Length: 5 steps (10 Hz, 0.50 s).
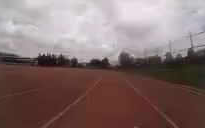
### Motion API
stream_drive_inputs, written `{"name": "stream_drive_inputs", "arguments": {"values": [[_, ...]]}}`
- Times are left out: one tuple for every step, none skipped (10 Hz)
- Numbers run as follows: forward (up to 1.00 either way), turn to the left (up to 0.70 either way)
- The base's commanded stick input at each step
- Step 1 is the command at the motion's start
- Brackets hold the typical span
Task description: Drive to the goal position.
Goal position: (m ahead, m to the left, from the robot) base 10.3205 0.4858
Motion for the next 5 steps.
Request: {"name": "stream_drive_inputs", "arguments": {"values": [[0.70,0.00],[0.70,0.00],[0.70,0.00],[0.70,0.00],[0.70,0.00]]}}
